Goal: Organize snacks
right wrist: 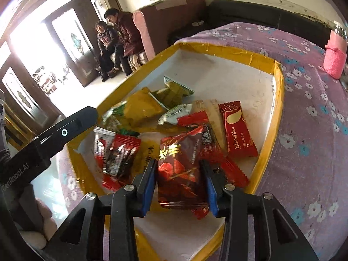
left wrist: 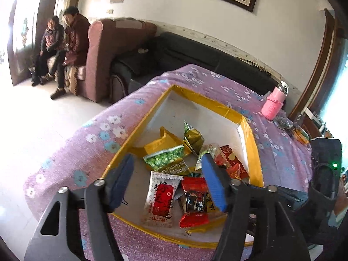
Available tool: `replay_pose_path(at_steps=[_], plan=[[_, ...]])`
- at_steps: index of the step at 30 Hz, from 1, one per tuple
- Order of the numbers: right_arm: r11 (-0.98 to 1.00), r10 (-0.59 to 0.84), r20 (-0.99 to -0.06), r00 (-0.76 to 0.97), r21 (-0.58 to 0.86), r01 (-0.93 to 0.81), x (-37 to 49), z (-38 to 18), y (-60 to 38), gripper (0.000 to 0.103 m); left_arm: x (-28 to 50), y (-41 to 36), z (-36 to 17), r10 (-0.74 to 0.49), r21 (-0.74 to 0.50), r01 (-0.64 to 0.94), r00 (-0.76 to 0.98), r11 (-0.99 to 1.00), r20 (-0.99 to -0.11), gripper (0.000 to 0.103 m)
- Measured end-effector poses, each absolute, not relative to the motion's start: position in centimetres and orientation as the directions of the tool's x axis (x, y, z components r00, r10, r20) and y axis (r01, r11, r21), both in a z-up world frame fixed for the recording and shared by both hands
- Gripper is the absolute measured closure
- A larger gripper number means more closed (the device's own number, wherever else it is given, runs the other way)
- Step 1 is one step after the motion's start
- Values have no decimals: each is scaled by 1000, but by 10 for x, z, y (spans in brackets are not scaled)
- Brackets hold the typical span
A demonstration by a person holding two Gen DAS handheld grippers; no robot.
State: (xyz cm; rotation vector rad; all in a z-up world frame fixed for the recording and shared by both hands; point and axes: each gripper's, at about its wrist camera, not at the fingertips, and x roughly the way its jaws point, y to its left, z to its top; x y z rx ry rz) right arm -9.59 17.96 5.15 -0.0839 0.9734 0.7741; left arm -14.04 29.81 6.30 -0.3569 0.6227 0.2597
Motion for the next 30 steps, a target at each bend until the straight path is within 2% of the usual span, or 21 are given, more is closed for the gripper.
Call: replay_pose_path(at_steps=[2,8,14,22,26,30], plan=[[734,566,-754,334,276,-621,-97,58,175,52,-143,297,66,157,-232,-362,781,903,-605,28],[735,590,-716,372,287,-614,-103,76,159,47,-145,289,71,208,-192,-400,761,896,-615,28],[741,590,-705,393,281,-609,-114,81,144,45,-145,278,75,236,-155,-413,747,898,-622,27],[769,552,-688,471,202,-606,-131,84,124,41,-150,256,84,256,-117,-404,752,907,-608,25],[776,550,-676,491,196,-600,-137,86,113,40,-153,245,90,271,-96,-401,756,911,-595,25],[781,552,-657,513,191,-595,-144,91,101,39,-163,230,104,328,-56,-420,780,906,-533,25]])
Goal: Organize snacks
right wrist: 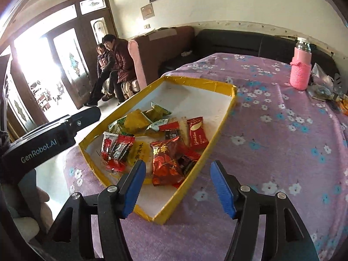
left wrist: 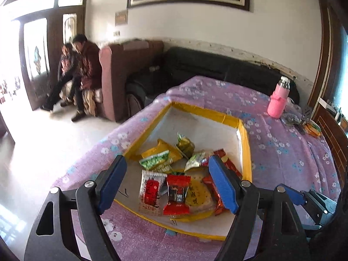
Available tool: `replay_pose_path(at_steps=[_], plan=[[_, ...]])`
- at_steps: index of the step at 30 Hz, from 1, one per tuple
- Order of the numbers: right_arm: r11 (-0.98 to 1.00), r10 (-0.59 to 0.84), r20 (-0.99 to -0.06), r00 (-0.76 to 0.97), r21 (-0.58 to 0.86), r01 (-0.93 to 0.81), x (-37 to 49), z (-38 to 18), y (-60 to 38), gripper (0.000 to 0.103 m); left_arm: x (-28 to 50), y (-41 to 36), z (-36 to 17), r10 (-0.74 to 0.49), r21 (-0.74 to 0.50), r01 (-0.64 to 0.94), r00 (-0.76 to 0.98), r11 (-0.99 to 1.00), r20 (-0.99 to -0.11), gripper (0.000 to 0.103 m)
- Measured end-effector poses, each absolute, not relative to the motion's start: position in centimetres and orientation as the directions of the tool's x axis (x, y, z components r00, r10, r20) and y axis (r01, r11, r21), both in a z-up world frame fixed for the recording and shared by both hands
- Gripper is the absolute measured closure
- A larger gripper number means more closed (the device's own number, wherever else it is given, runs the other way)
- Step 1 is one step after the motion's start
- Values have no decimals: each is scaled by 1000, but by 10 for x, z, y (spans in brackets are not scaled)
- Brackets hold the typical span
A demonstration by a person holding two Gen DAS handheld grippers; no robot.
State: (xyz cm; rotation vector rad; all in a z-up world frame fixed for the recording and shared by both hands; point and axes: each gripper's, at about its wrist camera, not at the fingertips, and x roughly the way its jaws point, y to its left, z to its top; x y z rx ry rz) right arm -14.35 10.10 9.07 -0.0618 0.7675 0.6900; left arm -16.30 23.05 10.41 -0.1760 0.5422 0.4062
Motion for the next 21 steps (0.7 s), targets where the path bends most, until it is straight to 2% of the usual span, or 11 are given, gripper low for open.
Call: replay_pose_path(at_steps=[3,4,7,10,12,14,16,20,21], plan=[[783,553,-642,531,183,-594,-147,94,93,38,-175,220,117,376,-31,-438,804,899,-461,23],[784,553,-637,537,180,-594,-149,95,90,37,-180,218,121,391,-23,-445,810,895,-437,18],[783,557,-622,551,172,-598,-153,97,83,37,-194,203,137,457,7,-484,823,875,-337,15],[782,560,-606,564,164,-601,-158,99,77,36,-204,191,149,539,42,-551,795,834,-278,0],[782,563,-597,571,162,-602,-159,101,73,35,-206,182,151,595,83,-595,763,799,-253,0],[781,567,-590,574,163,-603,-160,102,71,33,-204,176,148,622,115,-615,742,780,-252,0],[777,574,-584,575,164,-608,-163,103,68,32,-198,174,141,599,126,-590,747,797,-289,0],[770,573,-580,579,139,-623,-169,102,66,25,-179,184,128,433,34,-470,778,882,-456,0],[768,571,-582,578,129,-628,-170,101,67,25,-177,185,126,418,23,-463,776,886,-472,0]])
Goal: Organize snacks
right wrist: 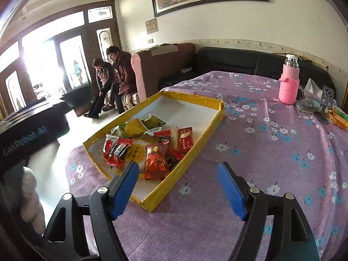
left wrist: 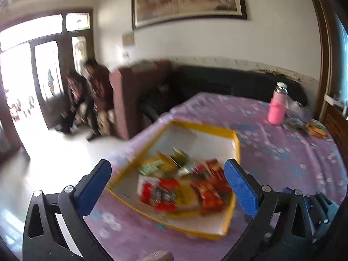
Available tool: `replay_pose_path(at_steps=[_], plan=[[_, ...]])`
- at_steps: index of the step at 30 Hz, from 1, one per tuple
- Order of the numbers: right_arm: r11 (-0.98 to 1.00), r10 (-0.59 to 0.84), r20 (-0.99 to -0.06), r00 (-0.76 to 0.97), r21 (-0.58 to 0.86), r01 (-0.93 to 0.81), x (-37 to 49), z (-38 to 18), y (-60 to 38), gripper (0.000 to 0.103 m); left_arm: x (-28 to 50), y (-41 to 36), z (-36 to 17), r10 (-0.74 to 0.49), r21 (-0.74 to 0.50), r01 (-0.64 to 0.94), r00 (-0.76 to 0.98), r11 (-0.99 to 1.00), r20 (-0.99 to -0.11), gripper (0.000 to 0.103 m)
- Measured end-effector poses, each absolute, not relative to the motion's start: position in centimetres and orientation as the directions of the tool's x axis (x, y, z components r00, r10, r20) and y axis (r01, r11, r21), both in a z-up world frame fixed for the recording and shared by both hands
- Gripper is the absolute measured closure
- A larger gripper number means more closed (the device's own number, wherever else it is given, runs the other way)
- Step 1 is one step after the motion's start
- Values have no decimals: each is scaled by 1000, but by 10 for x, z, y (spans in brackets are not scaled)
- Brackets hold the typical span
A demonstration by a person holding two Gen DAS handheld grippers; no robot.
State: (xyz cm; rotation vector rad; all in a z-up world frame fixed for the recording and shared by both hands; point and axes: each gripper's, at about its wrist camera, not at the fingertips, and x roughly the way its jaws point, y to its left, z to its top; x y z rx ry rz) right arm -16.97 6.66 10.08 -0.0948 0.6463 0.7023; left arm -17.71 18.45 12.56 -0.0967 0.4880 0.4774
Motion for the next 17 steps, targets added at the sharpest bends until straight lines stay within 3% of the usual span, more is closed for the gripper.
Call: replay_pose_path(at_steps=[17], plan=[[766,561,-624,544,141,-627,-164,83,59,23,-154,168,98,318,6,-386,751,922,-579,0]])
